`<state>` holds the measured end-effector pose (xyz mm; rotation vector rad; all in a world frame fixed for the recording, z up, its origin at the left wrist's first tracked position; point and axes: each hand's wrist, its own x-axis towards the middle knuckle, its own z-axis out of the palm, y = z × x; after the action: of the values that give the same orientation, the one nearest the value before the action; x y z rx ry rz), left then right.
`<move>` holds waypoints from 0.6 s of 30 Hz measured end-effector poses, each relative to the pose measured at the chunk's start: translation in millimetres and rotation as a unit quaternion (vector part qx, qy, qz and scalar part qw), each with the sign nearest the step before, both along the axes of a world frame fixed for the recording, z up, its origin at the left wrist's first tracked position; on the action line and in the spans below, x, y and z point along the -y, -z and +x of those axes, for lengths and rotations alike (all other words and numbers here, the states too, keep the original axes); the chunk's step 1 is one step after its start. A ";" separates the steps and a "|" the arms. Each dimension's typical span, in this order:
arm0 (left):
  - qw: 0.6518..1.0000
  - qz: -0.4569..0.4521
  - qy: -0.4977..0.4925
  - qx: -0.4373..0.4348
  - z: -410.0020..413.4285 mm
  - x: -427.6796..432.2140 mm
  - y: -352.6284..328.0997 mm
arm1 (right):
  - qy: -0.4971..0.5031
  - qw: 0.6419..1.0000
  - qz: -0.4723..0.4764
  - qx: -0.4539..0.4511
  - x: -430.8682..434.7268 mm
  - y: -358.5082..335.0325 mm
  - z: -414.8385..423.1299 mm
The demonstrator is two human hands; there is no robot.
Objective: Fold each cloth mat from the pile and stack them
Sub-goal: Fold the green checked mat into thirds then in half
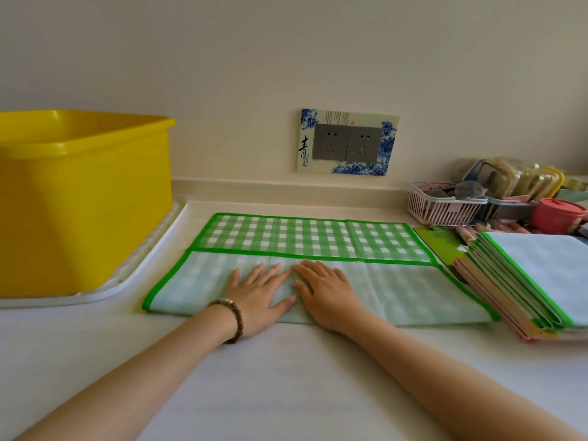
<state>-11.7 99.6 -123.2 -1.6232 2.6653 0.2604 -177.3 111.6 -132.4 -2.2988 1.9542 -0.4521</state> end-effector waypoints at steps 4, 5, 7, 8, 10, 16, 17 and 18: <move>1.000 -0.005 -0.002 -0.010 1.3 -0.6 1.5 | 0.023 0.999 0.035 -0.011 0.0 0.0 -17.6; 1.000 -0.005 -0.002 -0.013 1.7 -1.0 1.5 | 0.031 0.999 0.038 -0.011 -0.6 -0.1 -26.2; 1.000 -0.004 0.000 -0.015 2.7 -1.7 0.8 | 0.051 0.998 0.045 -0.012 -3.3 -1.7 -48.6; 1.000 -0.003 0.002 -0.014 3.0 -1.8 0.5 | 0.063 0.997 0.049 -0.014 -5.0 -2.9 -62.1; 1.000 -0.001 0.003 -0.013 3.7 -1.9 0.2 | 0.086 0.994 0.060 -0.025 -9.3 -5.1 -90.6; 1.000 0.001 0.002 -0.011 2.8 -2.9 -0.3 | 0.108 0.992 0.052 -0.032 -9.8 -13.7 -150.6; 1.000 0.001 0.001 -0.010 2.3 -2.6 -0.3 | 0.104 0.993 0.035 -0.031 -4.9 -16.8 -155.0; 1.000 0.000 0.001 -0.010 1.9 -2.0 -0.4 | 0.101 0.994 0.020 -0.028 2.2 -20.5 -158.3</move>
<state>-9.7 101.6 -122.8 -1.6279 2.6809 0.2796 -335.7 109.4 -111.9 -2.1216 2.2134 -0.3629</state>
